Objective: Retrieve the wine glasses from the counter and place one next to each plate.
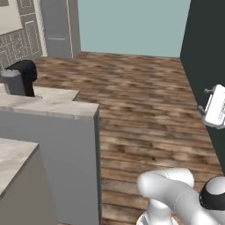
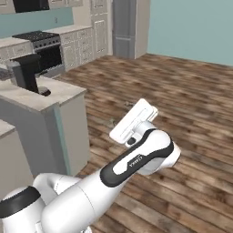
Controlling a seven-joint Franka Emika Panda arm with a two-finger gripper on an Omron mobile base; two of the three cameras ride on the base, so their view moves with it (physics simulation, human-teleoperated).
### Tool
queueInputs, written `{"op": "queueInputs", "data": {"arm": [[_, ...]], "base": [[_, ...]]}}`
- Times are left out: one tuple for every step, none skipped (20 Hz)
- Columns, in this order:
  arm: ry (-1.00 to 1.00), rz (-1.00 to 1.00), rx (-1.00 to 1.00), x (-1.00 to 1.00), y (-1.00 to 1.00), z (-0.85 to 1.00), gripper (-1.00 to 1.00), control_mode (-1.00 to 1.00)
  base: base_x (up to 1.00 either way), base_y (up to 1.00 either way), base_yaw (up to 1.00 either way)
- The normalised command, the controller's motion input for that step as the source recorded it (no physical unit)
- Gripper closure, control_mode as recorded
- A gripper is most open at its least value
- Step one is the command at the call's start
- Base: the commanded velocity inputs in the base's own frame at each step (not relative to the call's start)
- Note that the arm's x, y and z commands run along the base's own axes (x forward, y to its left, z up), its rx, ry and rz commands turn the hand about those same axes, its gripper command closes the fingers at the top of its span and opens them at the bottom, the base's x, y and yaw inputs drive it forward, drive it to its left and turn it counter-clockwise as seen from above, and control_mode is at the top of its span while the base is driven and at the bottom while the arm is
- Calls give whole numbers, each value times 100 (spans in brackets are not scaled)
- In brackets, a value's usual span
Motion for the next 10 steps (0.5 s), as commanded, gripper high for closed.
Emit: {"op": "queueInputs", "data": {"arm": [[0,0,0,0,0,0,-100,100],[0,0,0,0,0,0,-100,100],[0,0,0,0,0,0,-100,100],[0,0,0,0,0,0,-100,100],[0,0,0,0,0,0,-100,100],[0,0,0,0,0,0,-100,100],[0,0,0,0,0,0,-100,100],[0,0,0,0,0,0,-100,100],[0,0,0,0,0,0,-100,100],[0,0,0,0,0,0,-100,100]], "base": [[100,-59,22],[100,-59,23],[100,-57,23],[100,-52,21],[100,-51,21],[100,-52,21],[100,-52,21],[100,-42,19],[100,-46,19],[100,-49,20]]}}
